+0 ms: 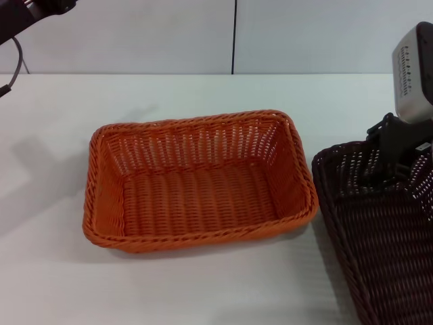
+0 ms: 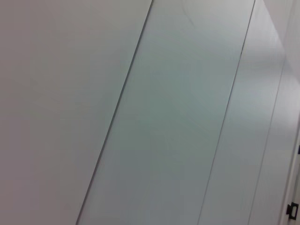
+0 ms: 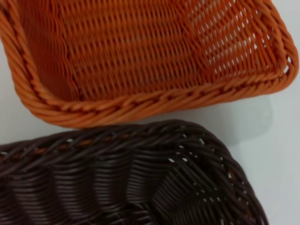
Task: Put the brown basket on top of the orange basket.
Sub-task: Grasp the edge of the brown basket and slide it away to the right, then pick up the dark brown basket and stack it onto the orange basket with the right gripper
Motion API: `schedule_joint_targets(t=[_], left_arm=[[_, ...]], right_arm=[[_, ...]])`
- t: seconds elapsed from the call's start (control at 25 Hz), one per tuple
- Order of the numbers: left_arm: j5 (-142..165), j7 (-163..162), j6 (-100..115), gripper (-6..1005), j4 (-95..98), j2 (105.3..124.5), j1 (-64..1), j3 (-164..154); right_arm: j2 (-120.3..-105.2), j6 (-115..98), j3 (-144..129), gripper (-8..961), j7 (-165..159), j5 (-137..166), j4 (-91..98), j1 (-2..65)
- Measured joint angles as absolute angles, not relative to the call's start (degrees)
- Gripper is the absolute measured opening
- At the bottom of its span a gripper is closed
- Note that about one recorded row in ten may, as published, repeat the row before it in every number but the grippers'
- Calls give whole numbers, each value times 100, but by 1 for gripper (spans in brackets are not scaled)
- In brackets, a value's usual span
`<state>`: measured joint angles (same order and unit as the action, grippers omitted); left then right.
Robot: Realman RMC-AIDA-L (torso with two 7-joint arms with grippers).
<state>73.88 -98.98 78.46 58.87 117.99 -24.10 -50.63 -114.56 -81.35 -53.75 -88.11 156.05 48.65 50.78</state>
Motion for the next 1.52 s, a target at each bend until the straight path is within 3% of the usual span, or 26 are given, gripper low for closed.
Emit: schedule_joint_targets(t=[0.08, 0.48, 0.6, 0.64, 1.04, 1.52], left_arm=[[7391, -9859, 7836, 841, 5832, 11792, -2410, -5059], [7405, -9712, 7830, 840, 5626, 11770, -2454, -5010], [7409, -9674, 7831, 840, 5598, 11768, -2461, -5008], [7409, -9671, 7831, 841, 5598, 11766, -2461, -5005], [7375, -9592, 7869, 841, 5598, 11761, -2417, -4842], [7364, -9427, 7831, 840, 5533, 11769, -2506, -4710]], right_arm=[[-11459, -8181, -5371, 679, -8790, 15482, 4984, 4981], [-11363, -9064, -5102, 454, -8829, 15392, 5699, 4767], [-11249, -9513, -5020, 400, -8893, 15406, 5775, 4810], [-11150, -9795, -4975, 382, -8987, 15387, 5824, 4827], [-10778, -11419, -4147, 220, -9309, 15346, 6050, 5087], [-10514, -12452, -3493, 168, -9663, 15201, 6079, 5180]])
